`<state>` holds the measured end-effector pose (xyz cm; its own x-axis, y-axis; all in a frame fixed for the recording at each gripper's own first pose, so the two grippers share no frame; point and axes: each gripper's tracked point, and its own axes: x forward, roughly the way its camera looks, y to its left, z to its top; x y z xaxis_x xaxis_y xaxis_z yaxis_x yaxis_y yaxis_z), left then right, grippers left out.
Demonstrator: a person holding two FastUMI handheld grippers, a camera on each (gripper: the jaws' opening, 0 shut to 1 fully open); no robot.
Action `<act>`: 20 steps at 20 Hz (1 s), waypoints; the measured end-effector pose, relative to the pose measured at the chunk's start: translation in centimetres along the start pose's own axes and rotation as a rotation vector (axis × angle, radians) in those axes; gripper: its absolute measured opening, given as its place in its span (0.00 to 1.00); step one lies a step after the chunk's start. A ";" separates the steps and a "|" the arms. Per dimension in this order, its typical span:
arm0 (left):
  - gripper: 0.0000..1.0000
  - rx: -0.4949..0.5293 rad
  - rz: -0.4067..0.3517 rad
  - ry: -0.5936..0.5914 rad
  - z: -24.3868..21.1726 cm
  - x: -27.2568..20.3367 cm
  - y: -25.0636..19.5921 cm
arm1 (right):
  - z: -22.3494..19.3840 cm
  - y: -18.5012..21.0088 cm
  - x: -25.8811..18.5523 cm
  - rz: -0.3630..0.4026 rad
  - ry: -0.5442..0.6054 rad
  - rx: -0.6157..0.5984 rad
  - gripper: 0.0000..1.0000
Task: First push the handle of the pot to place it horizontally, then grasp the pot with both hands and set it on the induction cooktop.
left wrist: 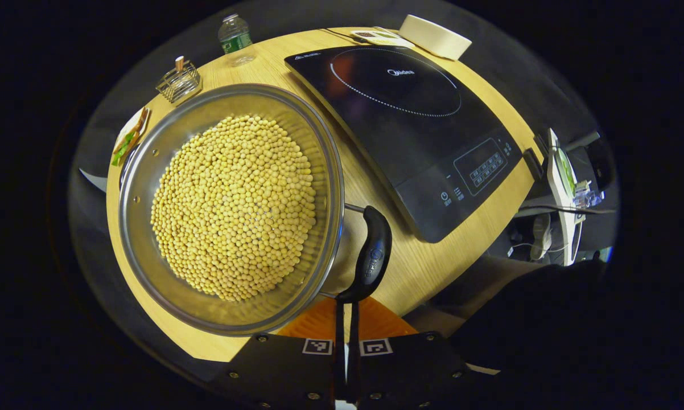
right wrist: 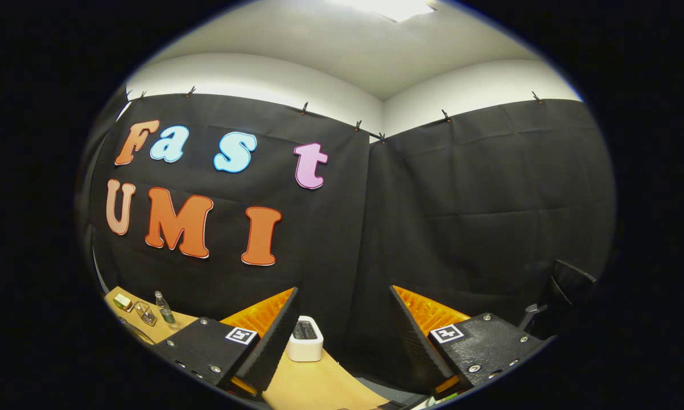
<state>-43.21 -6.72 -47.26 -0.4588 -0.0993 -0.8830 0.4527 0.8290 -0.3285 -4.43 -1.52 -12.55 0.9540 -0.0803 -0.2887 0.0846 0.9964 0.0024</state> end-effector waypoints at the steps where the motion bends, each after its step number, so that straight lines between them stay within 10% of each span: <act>1: 0.02 -0.012 -0.016 -0.003 0.4 0.1 0.0 | -0.1 -0.1 -0.2 -0.006 0.003 -0.004 0.95; 10: 0.02 -0.139 -0.075 -0.050 3.1 -0.3 -1.0 | -0.2 -0.5 -1.8 -0.040 0.021 -0.010 0.95; 20: 0.02 -0.059 -0.034 -0.098 5.7 -0.3 -1.1 | -1.0 -0.4 -2.9 -0.065 0.052 -0.025 0.95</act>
<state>-39.16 -10.71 -48.52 -0.3949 -0.1789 -0.9012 0.3911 0.8548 -0.3410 -7.50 -1.67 -12.64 0.9303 -0.1444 -0.3371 0.1385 0.9895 -0.0417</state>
